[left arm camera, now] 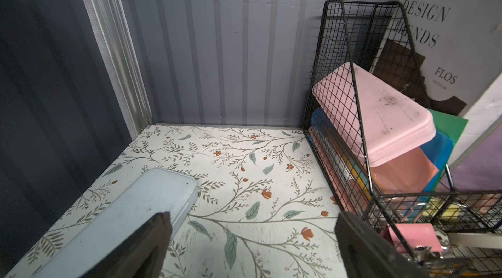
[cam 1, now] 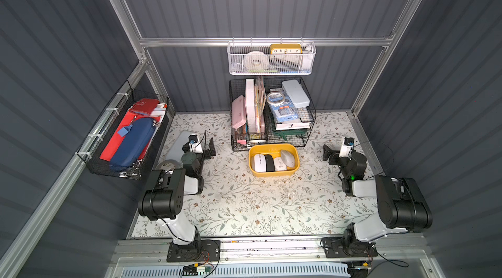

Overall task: Take out the mouse from the storage box
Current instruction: Pick up the mouse from the storage box.

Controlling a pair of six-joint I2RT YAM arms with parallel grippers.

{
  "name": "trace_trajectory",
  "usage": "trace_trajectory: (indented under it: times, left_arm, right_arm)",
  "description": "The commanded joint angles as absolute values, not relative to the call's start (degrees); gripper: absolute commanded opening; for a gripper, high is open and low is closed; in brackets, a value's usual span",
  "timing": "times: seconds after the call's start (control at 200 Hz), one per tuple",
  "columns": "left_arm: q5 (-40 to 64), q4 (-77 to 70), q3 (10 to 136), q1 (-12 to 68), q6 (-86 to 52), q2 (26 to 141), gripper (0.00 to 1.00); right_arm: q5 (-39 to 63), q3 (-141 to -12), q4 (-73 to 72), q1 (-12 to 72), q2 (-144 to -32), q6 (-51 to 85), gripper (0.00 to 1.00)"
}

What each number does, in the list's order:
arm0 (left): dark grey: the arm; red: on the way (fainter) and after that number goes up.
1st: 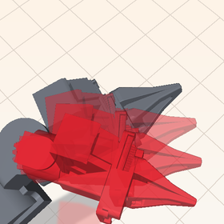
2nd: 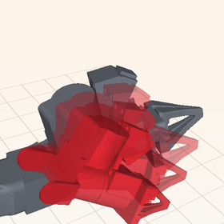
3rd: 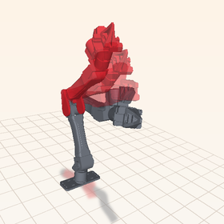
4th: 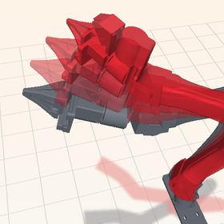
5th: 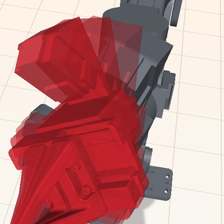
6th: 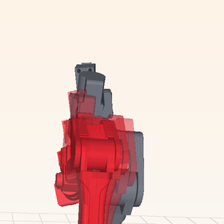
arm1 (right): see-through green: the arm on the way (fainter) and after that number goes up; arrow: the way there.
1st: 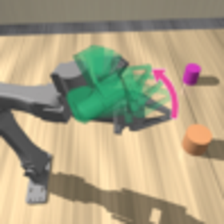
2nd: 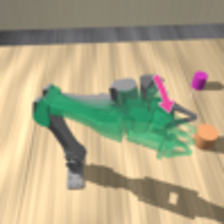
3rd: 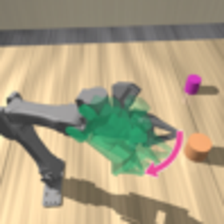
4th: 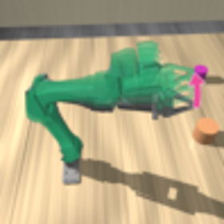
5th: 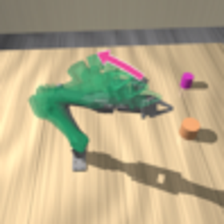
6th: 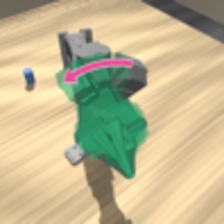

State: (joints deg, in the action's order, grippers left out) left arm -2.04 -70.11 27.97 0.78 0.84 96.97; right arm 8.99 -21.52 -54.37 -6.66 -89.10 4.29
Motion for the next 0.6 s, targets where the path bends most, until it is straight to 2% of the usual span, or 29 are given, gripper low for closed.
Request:
trace_trajectory:
  times: [0.0, 0.055, 0.11, 0.145, 0.185, 0.245, 0.305, 0.355, 0.405, 0.425, 0.48, 0.535, 0.59]
  left_arm:
    - [-6.29, -48.69, 38.95, 1.86, 0.78, 89.42, 0.99]
    - [-10.26, -35.44, 47.01, 3.71, -0.57, 86.32, 0.99]
    - [-12.53, -23.49, 55.31, 5.92, -2.80, 84.09, 0.99]
    - [-12.99, -15.33, 60.65, 7.21, -4.40, 83.29, 0.99]
    - [-11.82, -6.28, 66.65, 7.90, -8.28, 83.04, 0.99]
    - [-8.74, 2.25, 72.57, 7.87, -17.74, 83.72, 0.99]
    - [-7.33, 7.37, 73.03, 7.36, -25.40, 84.86, 0.99]
    - [-0.14, 6.09, 71.54, 6.35, -24.58, 86.40, 0.99]
    - [6.36, 8.63, 72.62, 5.66, -22.96, 89.23, 0.99]
    - [5.92, 10.00, 73.44, 5.75, -21.97, 90.39, 0.95]
    - [7.88, 11.47, 74.54, 7.39, -21.81, 91.49, 0.76]
    - [0.10, 16.04, 76.53, 12.47, -24.34, 90.64, 0.62]
    - [-6.13, 21.50, 79.19, 20.35, -28.34, 88.82, 0.46]
  right_arm:
    - [3.49, -22.00, -50.45, -6.39, -83.79, 6.84, 0.99]
    - [-1.09, -26.33, -35.25, -5.23, -75.80, 7.61, 0.99]
    - [-10.25, -34.47, -14.42, -3.78, -68.87, 19.22, 0.99]
    - [-10.07, -39.73, -2.42, -3.69, -65.76, 24.45, 0.99]
    - [-5.81, -43.49, 4.32, -3.51, -64.37, 25.24, 0.99]
    - [-0.03, -45.62, 8.17, -3.52, -63.98, 25.36, 0.99]
    - [-3.39, -43.83, 9.20, -4.32, -64.64, 41.06, 0.99]
    - [4.25, -40.93, 5.24, -6.79, -65.79, 48.39, 0.98]
    - [15.77, -38.45, -3.82, -7.97, -67.44, 47.12, 0.83]
    - [17.79, -38.99, -3.95, -7.84, -68.19, 46.63, 0.81]
    - [21.40, -43.04, 3.36, -7.51, -69.92, 44.27, 0.74]
    - [20.83, -47.04, 11.60, -5.94, -71.89, 39.99, 0.64]
    - [19.12, -49.03, 17.38, -4.56, -72.03, 37.52, 0.64]
